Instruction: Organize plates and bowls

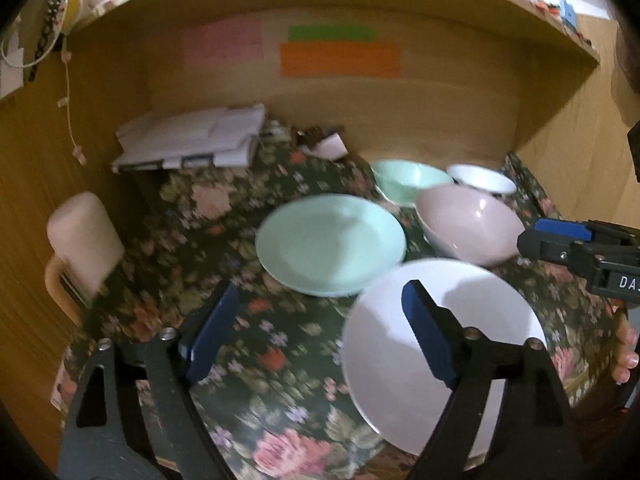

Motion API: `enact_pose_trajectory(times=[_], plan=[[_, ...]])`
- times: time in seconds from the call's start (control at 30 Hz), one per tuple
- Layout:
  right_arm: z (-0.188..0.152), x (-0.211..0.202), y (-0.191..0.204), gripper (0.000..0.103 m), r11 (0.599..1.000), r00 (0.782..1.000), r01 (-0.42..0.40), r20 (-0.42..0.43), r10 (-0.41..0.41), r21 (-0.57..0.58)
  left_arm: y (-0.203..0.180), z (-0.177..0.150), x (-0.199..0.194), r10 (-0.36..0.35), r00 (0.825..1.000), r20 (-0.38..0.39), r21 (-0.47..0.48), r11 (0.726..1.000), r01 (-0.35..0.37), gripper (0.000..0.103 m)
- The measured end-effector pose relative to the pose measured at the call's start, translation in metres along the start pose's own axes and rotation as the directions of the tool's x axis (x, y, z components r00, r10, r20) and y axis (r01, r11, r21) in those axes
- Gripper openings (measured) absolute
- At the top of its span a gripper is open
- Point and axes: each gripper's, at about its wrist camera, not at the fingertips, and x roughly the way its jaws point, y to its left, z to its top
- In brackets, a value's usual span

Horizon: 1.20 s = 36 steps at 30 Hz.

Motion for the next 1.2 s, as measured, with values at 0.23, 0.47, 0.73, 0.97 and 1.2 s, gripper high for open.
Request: enact_pose_trajectory(times=[0.23,0.47,0.73,0.97,1.2], plan=[[0.027,0.024,0.013,0.056,0.999,1.0,-0.007,-0.007,0.007,-0.039,0.022,0.02,0.007,0.0,0.999,0.037,-0.006,1.0,0.0,0.085],[0.048,0.067,0.019,0.057,0.998,0.997,-0.008,-0.075,0.003,-0.061,0.039,0.031,0.038,0.012,1.0,0.005,-0.037,0.999,-0.012,0.085],[0.063,0.126,0.019,0.057,0.995,0.982,0.005,-0.189,-0.023,-0.097,0.062,0.03,0.094,0.0,0.996,-0.092,-0.085,0.996,-0.007,0.085],[0.074,0.165,0.018,0.057,0.988,0.958,0.01,-0.282,-0.054,-0.154,0.073,0.025,0.129,-0.012,0.986,-0.165,-0.103,0.995,-0.005,0.079],[0.073,0.191,0.017,0.045,0.983,0.926,0.001,-0.372,-0.069,-0.182,0.074,0.018,0.147,-0.026,0.978,-0.207,-0.1,0.995,0.005,0.069]])
